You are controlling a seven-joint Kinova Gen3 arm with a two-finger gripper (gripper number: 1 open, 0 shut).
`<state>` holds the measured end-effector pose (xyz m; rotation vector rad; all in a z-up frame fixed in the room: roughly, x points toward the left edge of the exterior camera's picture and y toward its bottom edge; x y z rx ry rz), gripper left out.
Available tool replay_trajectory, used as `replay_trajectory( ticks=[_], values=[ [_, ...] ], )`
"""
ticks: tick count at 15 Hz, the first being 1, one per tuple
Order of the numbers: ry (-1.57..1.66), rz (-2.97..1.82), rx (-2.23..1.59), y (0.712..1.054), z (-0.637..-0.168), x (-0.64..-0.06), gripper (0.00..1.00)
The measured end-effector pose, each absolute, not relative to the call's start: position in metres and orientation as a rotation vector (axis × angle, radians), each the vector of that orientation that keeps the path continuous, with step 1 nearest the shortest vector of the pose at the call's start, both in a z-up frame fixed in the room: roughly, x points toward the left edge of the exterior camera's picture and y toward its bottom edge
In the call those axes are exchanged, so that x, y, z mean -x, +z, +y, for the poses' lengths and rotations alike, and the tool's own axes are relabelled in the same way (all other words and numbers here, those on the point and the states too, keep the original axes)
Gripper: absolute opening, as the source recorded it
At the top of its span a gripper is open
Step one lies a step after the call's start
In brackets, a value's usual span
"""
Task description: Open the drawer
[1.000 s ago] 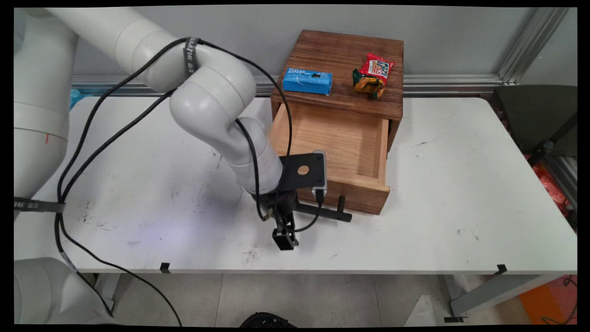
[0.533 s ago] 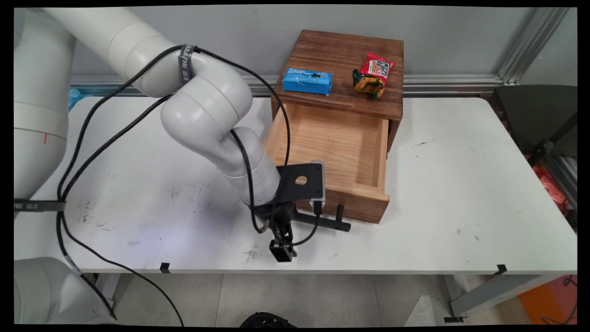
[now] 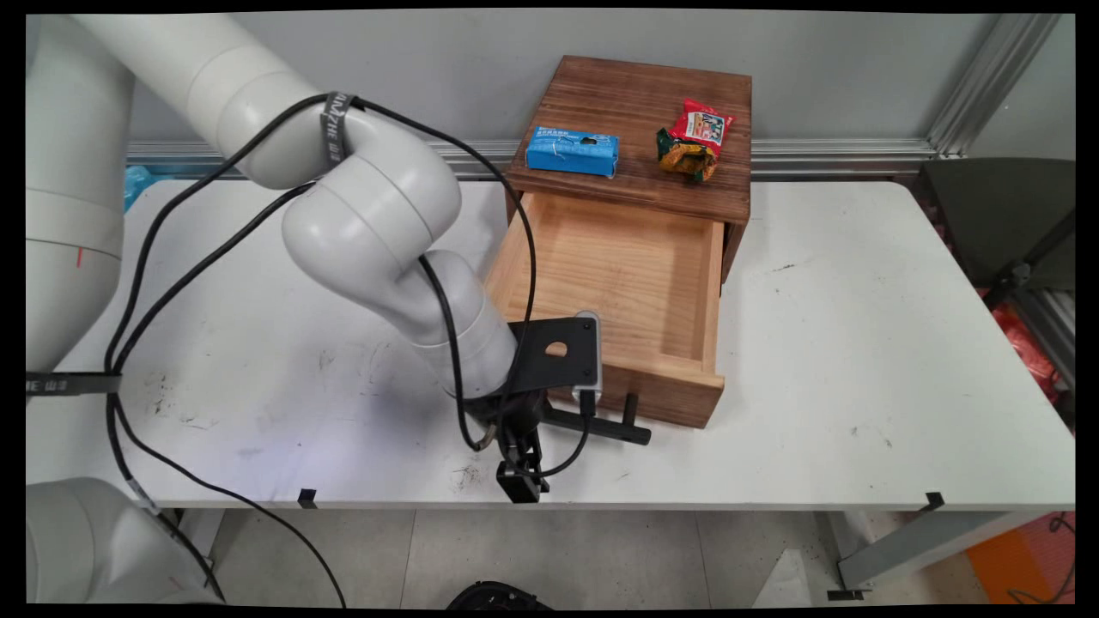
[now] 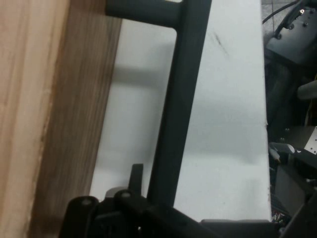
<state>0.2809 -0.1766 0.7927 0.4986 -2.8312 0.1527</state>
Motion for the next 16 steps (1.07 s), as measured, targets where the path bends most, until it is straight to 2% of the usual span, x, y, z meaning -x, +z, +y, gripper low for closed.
replay_trajectory(
  ticks=[16],
  values=[
    [0.177,-2.819,-0.482,0.797,-0.15,-0.282,1.0]
  ],
)
